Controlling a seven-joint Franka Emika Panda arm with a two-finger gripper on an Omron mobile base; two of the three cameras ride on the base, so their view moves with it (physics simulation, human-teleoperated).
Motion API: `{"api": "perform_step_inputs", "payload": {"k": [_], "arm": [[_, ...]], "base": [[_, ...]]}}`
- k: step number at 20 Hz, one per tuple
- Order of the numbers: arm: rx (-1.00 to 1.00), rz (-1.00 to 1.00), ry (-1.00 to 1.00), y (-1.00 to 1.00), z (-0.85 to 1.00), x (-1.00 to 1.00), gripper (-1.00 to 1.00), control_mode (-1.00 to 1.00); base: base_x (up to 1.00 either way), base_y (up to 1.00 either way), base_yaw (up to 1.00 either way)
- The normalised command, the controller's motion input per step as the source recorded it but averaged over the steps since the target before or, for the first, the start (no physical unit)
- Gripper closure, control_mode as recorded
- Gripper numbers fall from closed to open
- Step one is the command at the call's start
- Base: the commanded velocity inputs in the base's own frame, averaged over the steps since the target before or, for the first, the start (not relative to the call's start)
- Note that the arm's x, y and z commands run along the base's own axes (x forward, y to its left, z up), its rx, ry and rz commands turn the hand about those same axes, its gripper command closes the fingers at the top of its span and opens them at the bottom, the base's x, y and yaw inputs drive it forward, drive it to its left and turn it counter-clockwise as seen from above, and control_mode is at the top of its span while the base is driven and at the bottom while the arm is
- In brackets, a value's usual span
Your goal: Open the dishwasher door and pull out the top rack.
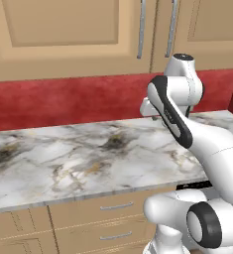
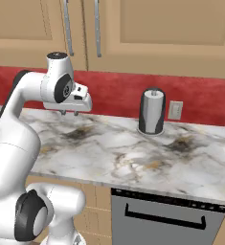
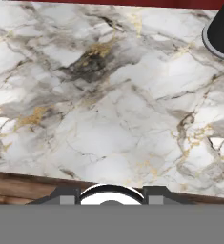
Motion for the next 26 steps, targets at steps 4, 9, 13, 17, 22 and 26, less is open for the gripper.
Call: {"api": "perform_step_inputs", "payload": {"k": [4, 9, 13, 17, 22, 26], "arm": [[0.00, 0.00, 0.00, 0.00, 0.00, 0.00, -1.00, 1.00], [0.00, 0.00, 0.00, 0.00, 0.00, 0.00, -1.00, 1.00], [0.00, 0.00, 0.00, 0.00, 0.00, 0.00, -1.00, 1.00], [0.00, 0.00, 0.00, 0.00, 0.00, 0.00, -1.00, 1.00], [0.00, 0.00, 0.00, 0.00, 0.00, 0.00, -1.00, 1.00], [0.00, 0.00, 0.00, 0.00, 0.00, 0.00, -1.00, 1.00]], "base": [[-0.06, 0.00, -0.05], [-0.09, 0.00, -0.36], [-0.01, 0.00, -0.46], [-0.06, -0.01, -0.48], [-0.11, -0.09, -0.49], [-0.14, -0.10, -0.49]]}}
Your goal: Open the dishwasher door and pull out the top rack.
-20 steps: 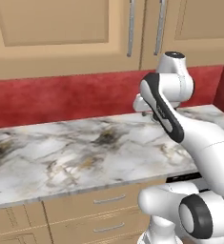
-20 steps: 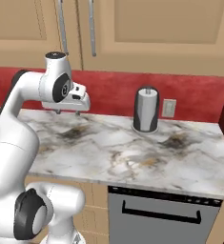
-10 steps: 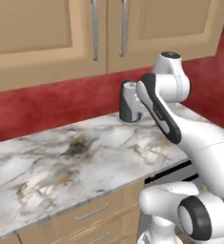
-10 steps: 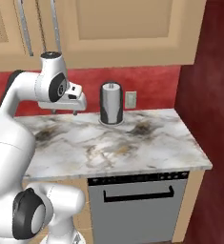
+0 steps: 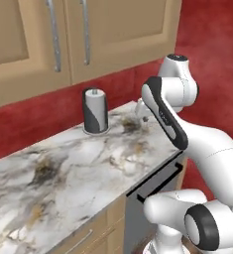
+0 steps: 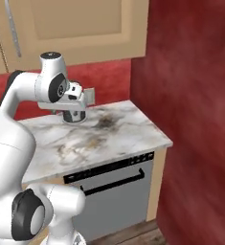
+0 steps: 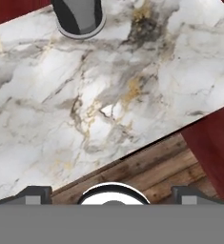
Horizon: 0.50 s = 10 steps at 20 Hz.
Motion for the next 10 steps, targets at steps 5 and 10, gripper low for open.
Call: {"api": "perform_step_inputs", "payload": {"k": [5, 10], "arm": [[0.00, 0.00, 0.00, 0.00, 0.00, 0.00, -1.00, 1.00], [0.00, 0.00, 0.00, 0.00, 0.00, 0.00, -1.00, 1.00]], "base": [[-0.17, -0.09, -0.47], [-0.23, -0.06, -0.43]]}}
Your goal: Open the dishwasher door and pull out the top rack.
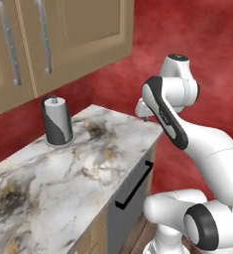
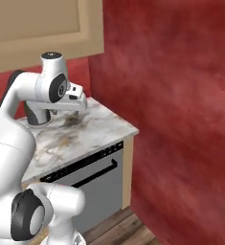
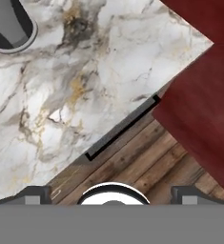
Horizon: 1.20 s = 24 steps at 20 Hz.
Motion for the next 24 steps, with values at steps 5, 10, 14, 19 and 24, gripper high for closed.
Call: {"api": "perform_step_inputs", "payload": {"k": [5, 10, 14, 19, 24], "arm": [[0.00, 0.00, 0.00, 0.00, 0.00, 0.00, -1.00, 1.00], [0.00, 0.00, 0.00, 0.00, 0.00, 0.00, -1.00, 1.00], [0.00, 0.00, 0.00, 0.00, 0.00, 0.00, -1.00, 1.00], [0.00, 0.00, 0.00, 0.00, 0.00, 0.00, -1.00, 1.00], [0.18, -0.11, 0.00, 0.04, -0.02, 0.00, -1.00, -1.00]], "base": [[-0.42, -0.01, -0.37], [-0.62, 0.01, -0.24], [-0.42, 0.11, -0.19], [-0.12, 0.29, -0.14], [0.00, 0.00, 0.00]]}}
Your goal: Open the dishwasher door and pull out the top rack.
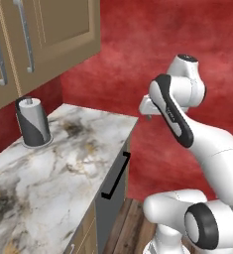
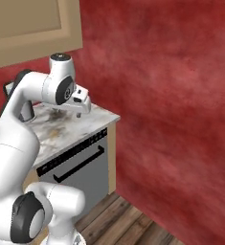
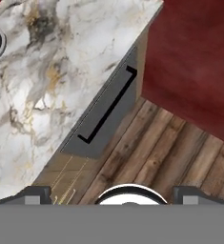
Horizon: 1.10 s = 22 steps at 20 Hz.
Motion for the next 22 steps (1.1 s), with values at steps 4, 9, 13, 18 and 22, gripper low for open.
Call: {"api": "perform_step_inputs", "payload": {"k": [4, 9, 13, 18, 22], "arm": [[0.29, -0.09, -0.02, 0.00, -0.17, 0.00, -1.00, -1.00], [0.29, -0.09, -0.02, -0.01, -0.41, 0.00, -1.00, -1.00], [0.23, -0.11, -0.07, -0.10, -0.53, 0.00, -1.00, -1.00], [0.21, -0.11, 0.00, -0.18, -0.59, 0.00, -1.00, -1.00], [0.21, -0.10, 0.00, -0.18, -0.61, 0.00, -1.00, -1.00]], "base": [[0.00, 0.00, 0.00], [0.00, 0.00, 0.00], [0.00, 0.00, 0.00], [0.00, 0.00, 0.00], [0.00, 0.00, 0.00]]}}
